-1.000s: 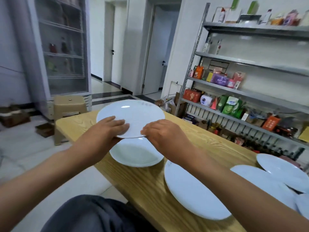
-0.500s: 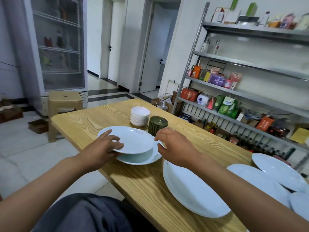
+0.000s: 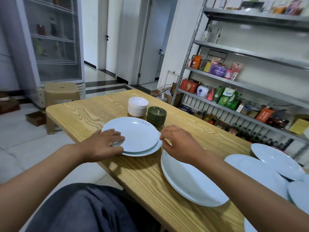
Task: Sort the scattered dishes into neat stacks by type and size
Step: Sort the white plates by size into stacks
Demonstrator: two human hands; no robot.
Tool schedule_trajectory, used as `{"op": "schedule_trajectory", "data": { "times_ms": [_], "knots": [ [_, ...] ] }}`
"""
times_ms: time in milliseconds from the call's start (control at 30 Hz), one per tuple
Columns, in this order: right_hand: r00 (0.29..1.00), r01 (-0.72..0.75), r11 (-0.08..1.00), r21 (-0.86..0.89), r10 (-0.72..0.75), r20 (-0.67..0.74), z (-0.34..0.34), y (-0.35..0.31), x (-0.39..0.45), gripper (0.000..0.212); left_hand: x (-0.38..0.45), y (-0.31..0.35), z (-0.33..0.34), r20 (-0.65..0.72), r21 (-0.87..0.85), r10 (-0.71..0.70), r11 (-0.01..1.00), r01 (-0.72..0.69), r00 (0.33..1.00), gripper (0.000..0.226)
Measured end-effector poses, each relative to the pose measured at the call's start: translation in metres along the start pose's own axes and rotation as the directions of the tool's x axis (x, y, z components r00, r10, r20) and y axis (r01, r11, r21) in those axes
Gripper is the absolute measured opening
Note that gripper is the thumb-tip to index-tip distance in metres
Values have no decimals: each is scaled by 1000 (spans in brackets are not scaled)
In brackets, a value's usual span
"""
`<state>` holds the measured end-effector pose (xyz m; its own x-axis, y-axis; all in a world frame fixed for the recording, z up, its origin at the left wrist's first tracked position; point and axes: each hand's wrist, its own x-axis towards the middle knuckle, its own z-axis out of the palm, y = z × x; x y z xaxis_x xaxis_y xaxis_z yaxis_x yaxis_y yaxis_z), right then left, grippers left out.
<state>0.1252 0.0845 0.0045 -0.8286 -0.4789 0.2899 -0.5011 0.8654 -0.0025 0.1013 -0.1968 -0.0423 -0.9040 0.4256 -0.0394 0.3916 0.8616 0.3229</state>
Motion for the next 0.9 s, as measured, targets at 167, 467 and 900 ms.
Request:
{"op": "schedule_trajectory", "data": {
  "times_ms": [167, 467, 900],
  "knots": [
    [1000, -20, 1000, 10, 20, -12, -5, 5, -5, 20, 2, 9, 3, -81, 67, -27, 997, 32, 996, 100],
    [993, -99, 995, 17, 100, -56, -37, 22, -48, 17, -9, 98, 1, -412, 87, 305, 951, -296, 859, 76],
    [763, -602, 790, 115, 612, -208, -111, 54, -228, 16, 3, 255, 59, -354, -293, 554, 699, -652, 753, 75]
  ]
}}
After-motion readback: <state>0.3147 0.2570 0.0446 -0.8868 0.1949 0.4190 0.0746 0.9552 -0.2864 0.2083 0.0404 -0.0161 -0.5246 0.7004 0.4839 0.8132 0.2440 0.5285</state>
